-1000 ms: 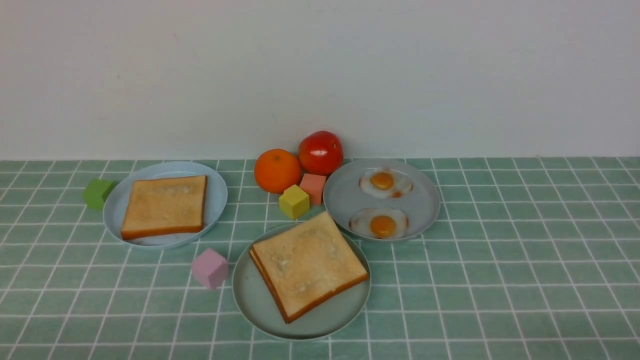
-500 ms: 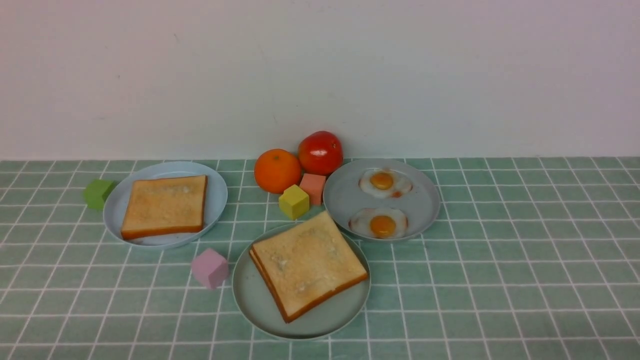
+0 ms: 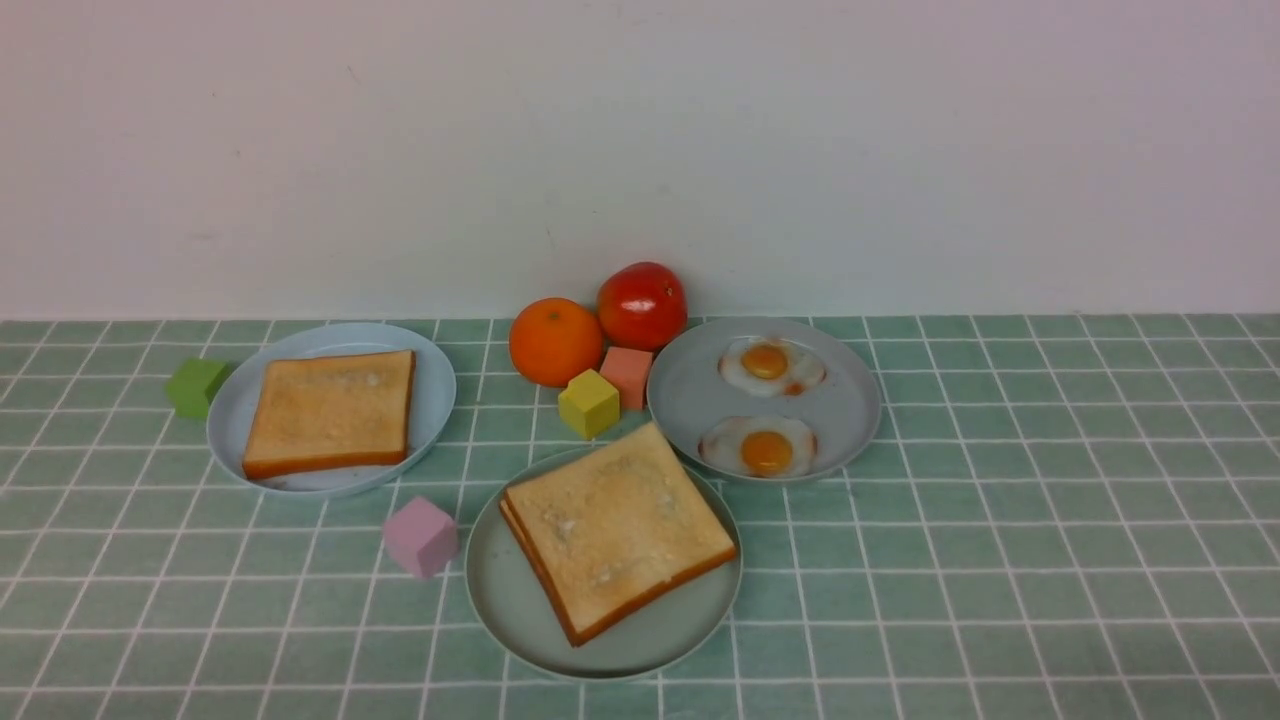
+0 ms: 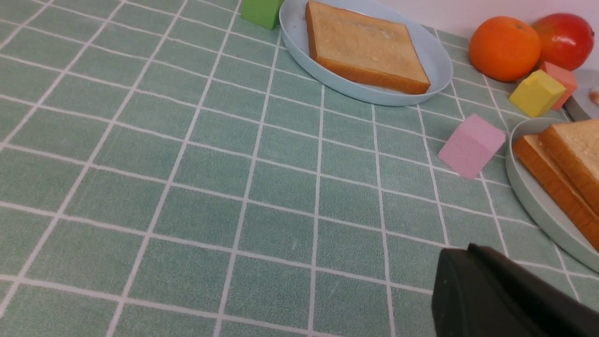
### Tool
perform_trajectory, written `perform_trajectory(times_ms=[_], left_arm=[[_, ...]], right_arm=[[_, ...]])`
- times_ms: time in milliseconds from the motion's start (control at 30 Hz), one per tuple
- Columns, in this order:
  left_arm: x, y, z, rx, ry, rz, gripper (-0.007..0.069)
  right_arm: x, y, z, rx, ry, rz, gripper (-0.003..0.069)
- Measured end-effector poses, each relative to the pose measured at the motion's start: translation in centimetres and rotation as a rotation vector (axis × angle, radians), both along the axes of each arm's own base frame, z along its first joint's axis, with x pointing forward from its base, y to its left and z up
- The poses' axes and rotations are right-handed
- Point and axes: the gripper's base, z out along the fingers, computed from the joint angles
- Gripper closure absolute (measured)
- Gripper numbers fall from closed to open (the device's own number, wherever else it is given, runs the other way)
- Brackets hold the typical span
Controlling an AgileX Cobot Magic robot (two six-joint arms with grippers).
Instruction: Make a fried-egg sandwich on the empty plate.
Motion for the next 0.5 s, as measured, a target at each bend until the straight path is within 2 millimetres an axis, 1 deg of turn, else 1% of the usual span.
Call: perform_trajectory(times_ms=[500], left_arm=[[0.00,0.01,0.01,0.003,-0.001,0.000,0.0638]], right_arm=[[0.00,0.00,0.00,0.001,0.000,0.000,0.0615]])
